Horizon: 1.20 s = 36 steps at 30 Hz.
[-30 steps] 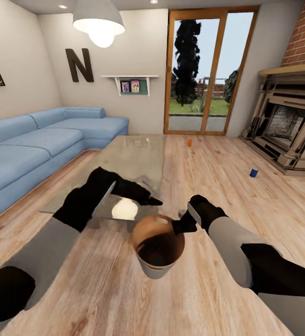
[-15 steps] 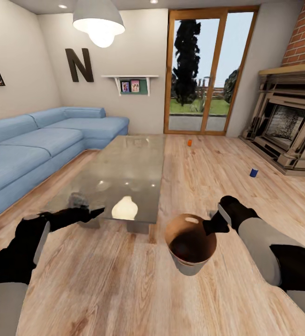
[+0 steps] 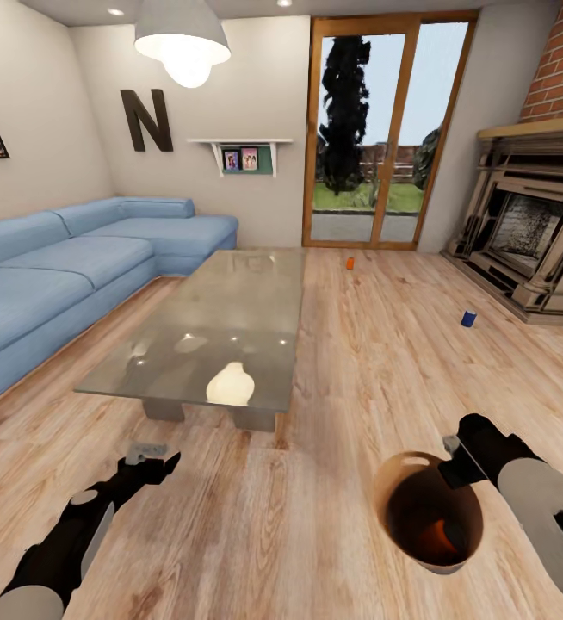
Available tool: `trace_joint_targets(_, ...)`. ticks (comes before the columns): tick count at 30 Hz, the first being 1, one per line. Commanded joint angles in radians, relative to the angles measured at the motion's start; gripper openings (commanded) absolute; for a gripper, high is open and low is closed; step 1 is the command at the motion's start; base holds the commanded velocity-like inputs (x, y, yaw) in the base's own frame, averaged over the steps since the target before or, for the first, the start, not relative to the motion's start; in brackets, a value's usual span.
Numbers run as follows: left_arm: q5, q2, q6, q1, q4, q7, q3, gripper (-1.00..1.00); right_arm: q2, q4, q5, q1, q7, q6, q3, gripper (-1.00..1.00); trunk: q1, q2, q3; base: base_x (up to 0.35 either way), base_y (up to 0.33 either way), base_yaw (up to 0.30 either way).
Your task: Put the three can of soda from the living room inside the tash can in the kitchen.
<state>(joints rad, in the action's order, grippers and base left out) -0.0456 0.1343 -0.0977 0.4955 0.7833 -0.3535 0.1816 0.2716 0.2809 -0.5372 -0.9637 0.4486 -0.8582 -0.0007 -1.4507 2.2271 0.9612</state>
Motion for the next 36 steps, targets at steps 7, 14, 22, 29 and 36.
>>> trace_joint_targets(7, 0.000, -0.007, 0.000, 0.000, -0.020, 0.000, 0.000, 1.00, -0.004, 0.021, 0.040, 0.003, 0.020, -0.002, -0.023, -1.00, 0.000, 0.000, 0.000, 0.000, 0.000, 0.000)
trace_joint_targets(14, 0.000, -0.007, 0.000, 0.000, -0.020, 0.000, 0.000, 1.00, -0.004, 0.021, 0.042, 0.003, 0.035, -0.002, -0.023, -1.00, 0.000, 0.000, 0.000, 0.000, 0.000, 0.000)
trace_joint_targets(22, 0.009, -0.032, -0.023, -0.010, -0.052, -0.031, 0.001, 1.00, -0.044, -0.017, 0.022, -0.022, 0.052, 0.059, -0.042, -1.00, 0.000, 0.000, 0.000, 0.000, 0.000, 0.000)
trace_joint_targets(29, 0.009, -0.034, -0.023, -0.011, -0.055, -0.032, 0.001, 1.00, -0.054, -0.025, 0.161, -0.023, 0.096, 0.101, -0.201, -1.00, 0.000, 0.000, 0.000, 0.000, 0.000, 0.000)
trace_joint_targets(36, 0.007, -0.035, -0.023, -0.011, -0.055, -0.032, 0.001, 1.00, -0.055, -0.025, 0.160, -0.023, 0.120, 0.105, -0.202, -1.00, 0.000, 0.000, 0.000, 0.000, 0.000, 0.000)
